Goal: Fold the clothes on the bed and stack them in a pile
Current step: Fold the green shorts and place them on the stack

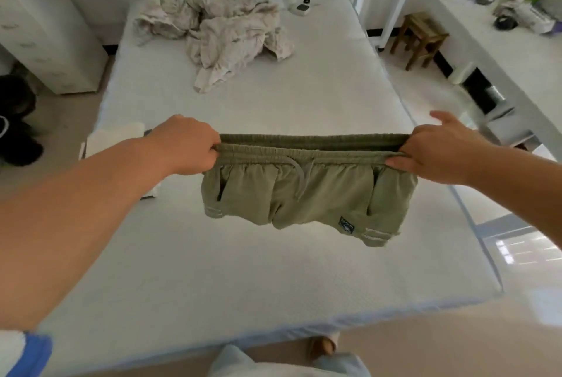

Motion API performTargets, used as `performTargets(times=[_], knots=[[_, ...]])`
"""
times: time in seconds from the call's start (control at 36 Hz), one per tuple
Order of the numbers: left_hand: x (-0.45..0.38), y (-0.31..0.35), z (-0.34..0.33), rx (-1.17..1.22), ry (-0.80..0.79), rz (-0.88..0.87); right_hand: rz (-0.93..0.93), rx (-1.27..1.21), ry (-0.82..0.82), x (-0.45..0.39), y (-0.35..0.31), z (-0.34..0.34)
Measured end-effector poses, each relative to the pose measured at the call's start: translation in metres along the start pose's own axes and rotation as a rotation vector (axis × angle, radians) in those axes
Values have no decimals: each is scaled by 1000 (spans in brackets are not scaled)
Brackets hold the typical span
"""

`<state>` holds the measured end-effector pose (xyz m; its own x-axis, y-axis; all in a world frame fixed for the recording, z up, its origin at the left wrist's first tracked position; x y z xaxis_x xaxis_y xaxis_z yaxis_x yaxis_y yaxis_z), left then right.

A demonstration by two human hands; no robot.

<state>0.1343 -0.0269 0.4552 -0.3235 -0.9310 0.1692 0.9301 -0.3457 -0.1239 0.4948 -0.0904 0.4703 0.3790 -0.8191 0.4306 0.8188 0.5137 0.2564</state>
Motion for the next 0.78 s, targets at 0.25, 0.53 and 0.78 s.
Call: performTargets(times=[0.25, 0.53, 0.78], knots=[[-13, 75, 3, -250, 31, 73, 330, -65, 448, 15, 68, -22], [13, 74, 9, 2, -116, 256, 133, -311, 223, -15, 115, -27], [44, 78, -21, 547, 116, 445, -70, -479, 362, -32, 119, -33]])
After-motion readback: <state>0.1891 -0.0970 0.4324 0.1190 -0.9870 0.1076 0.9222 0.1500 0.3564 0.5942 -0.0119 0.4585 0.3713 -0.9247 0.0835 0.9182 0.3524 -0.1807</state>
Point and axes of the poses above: each hand's wrist, its own x-axis away from the middle knuckle, its own z-axis out of the back of the hand, y = z × x, the point moved 3 cm from there along -x, towards the middle knuckle, and after that the axes turned 11 degrees about z, right-handed, at the moved point
